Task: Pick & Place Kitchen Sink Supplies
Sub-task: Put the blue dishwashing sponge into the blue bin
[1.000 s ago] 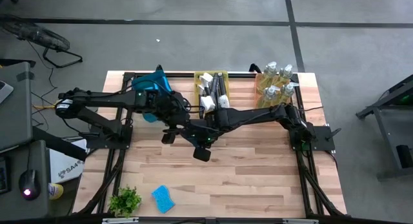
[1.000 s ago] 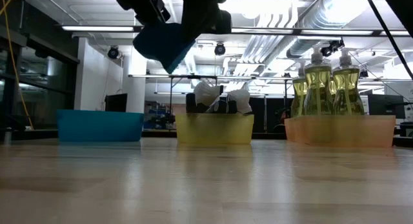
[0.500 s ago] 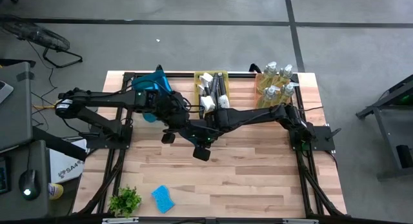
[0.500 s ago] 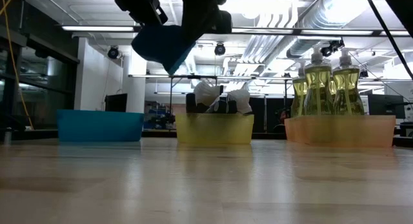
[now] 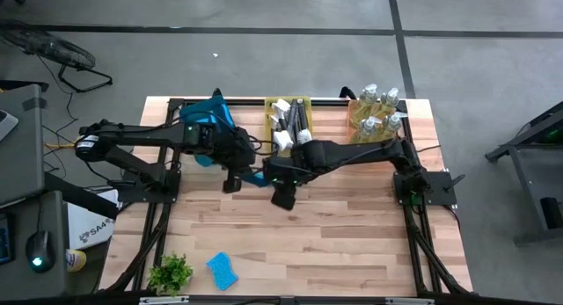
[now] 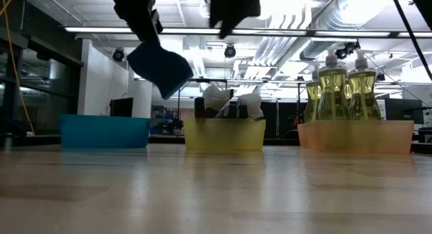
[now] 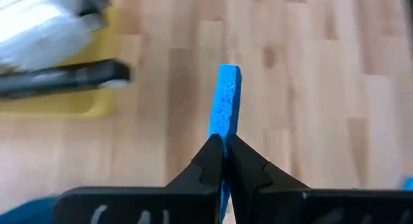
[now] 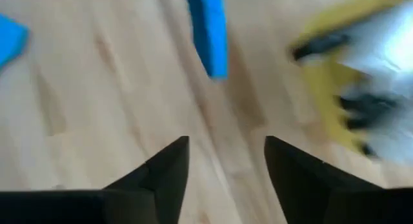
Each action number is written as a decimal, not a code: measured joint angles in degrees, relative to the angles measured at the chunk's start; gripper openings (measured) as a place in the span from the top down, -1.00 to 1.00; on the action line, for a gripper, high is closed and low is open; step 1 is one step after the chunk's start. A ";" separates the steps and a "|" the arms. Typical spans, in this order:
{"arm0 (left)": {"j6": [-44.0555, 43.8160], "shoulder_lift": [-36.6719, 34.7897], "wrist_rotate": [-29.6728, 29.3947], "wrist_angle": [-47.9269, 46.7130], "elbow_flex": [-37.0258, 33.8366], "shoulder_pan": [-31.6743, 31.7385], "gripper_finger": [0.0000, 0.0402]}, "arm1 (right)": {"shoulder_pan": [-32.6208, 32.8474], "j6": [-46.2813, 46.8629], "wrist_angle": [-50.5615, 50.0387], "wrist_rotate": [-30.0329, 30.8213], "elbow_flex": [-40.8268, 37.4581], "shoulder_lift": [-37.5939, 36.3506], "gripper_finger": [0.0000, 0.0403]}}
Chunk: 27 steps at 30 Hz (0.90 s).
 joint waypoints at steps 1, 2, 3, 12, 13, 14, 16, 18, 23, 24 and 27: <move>-0.84 -0.08 -1.43 -0.22 0.00 0.00 0.99 | 0.00 0.91 -1.77 1.39 0.00 -0.68 0.03; -1.96 -0.34 -2.76 -0.54 0.00 0.00 0.99 | 0.02 1.83 -3.25 3.18 0.00 -1.33 -0.01; -3.18 -0.62 -3.88 -0.88 0.00 0.00 0.99 | 0.22 2.91 -4.72 4.95 -0.01 -2.10 -0.04; -12.48 -5.33 -17.91 -7.18 -0.55 0.02 1.00 | 4.18 12.43 -15.25 17.68 -0.31 -5.87 -0.09; -13.56 -6.61 -18.55 -6.95 -1.03 0.02 1.00 | 4.75 12.80 -14.81 18.11 -0.31 -6.30 -0.09; -15.01 -8.04 -19.17 -6.97 -1.63 0.02 1.00 | 5.19 13.17 -14.41 18.59 -0.31 -6.49 -0.09; -17.89 -11.31 -20.65 -7.19 -3.49 0.01 1.00 | 5.94 14.41 -15.05 19.74 -0.31 -6.68 -0.09; -21.65 -14.94 -22.51 -6.90 -5.65 -0.11 1.00 | 6.55 15.24 -15.23 20.70 -0.33 -6.69 -0.09; -32.61 -23.96 -30.12 -6.38 -11.61 -1.15 1.00 | 7.64 16.09 -14.94 21.91 -0.33 -6.69 -0.09; -34.91 -25.50 -32.56 -6.53 -12.65 -1.65 1.00 | 7.65 16.33 -14.97 22.27 -0.33 -6.69 -0.09; -42.44 -29.55 -39.97 -6.45 -15.59 -3.02 1.00 | 7.65 16.39 -15.02 22.51 -0.33 -6.69 -0.09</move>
